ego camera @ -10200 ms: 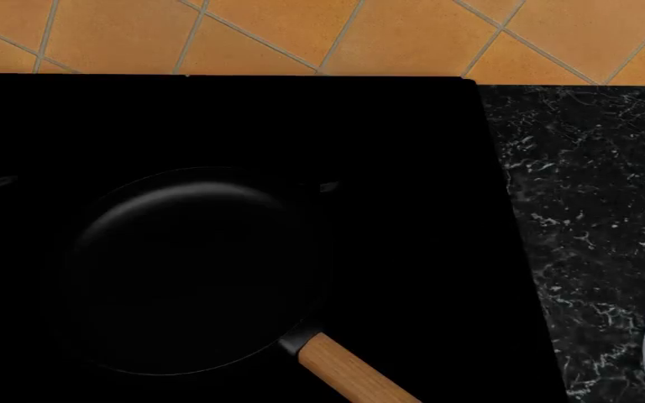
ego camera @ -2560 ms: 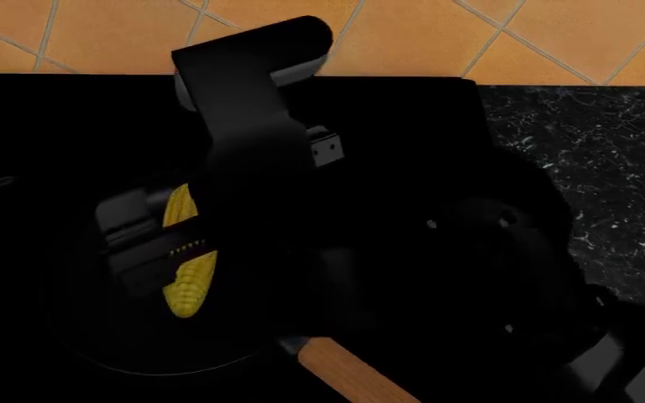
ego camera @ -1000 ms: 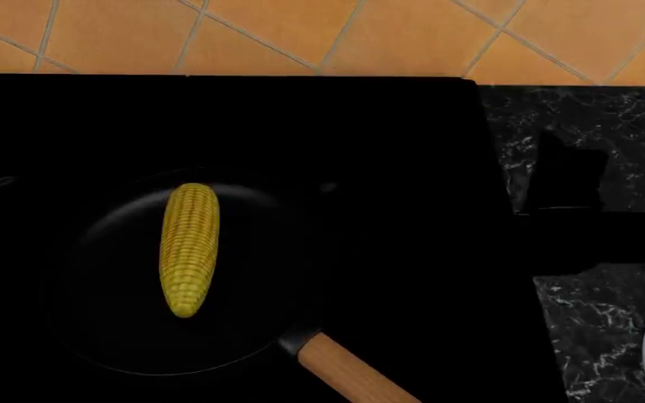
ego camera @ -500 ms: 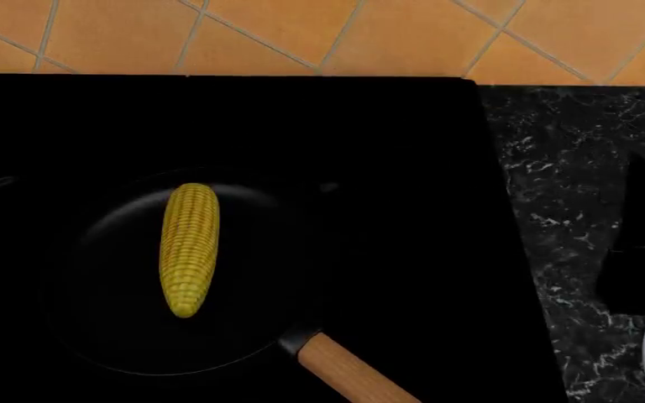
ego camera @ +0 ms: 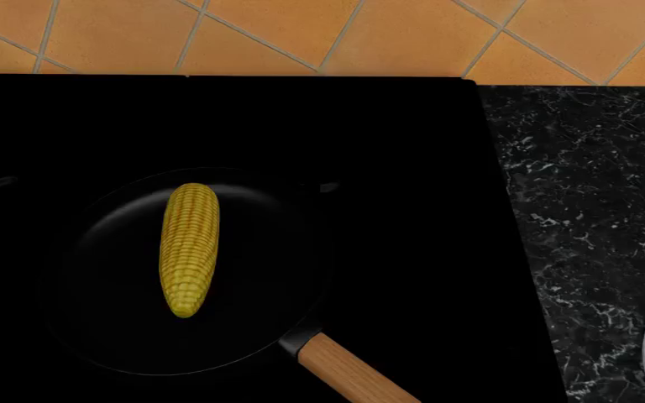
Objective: Pick the corn from the plate and place it in the pan.
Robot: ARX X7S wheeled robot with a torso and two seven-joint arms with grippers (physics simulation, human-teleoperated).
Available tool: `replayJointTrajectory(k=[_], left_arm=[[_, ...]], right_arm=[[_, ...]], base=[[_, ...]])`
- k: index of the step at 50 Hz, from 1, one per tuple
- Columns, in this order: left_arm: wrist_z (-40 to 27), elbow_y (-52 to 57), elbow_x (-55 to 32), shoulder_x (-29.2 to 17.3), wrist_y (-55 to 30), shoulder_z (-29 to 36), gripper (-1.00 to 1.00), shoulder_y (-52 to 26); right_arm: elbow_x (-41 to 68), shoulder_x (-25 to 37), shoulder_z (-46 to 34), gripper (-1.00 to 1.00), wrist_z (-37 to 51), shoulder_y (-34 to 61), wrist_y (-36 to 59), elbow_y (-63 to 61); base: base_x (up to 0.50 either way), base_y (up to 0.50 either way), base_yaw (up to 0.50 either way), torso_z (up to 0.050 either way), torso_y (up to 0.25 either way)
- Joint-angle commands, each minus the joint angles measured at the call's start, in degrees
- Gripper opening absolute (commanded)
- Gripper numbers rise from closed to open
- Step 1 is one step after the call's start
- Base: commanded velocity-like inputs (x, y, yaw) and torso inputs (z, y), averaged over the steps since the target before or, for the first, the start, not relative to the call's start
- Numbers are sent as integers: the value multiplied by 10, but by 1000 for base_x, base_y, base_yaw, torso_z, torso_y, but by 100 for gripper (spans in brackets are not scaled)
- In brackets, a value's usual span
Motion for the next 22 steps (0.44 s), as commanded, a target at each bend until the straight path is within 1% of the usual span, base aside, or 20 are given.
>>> replayJointTrajectory(k=[1, 14, 22], left_arm=[[3, 29, -13, -2, 5, -47, 100, 46], [18, 38, -19, 4, 25, -102, 100, 92], [37, 35, -7, 17, 55, -129, 100, 124]], right_arm=[[44, -11, 141, 100, 12, -62, 54, -10], [115, -24, 276, 100, 39, -108, 109, -10], [164, -29, 368, 100, 60, -141, 150, -2]], base=[[0, 0, 0, 0, 0], [0, 0, 0, 0, 0], [0, 0, 0, 0, 0]])
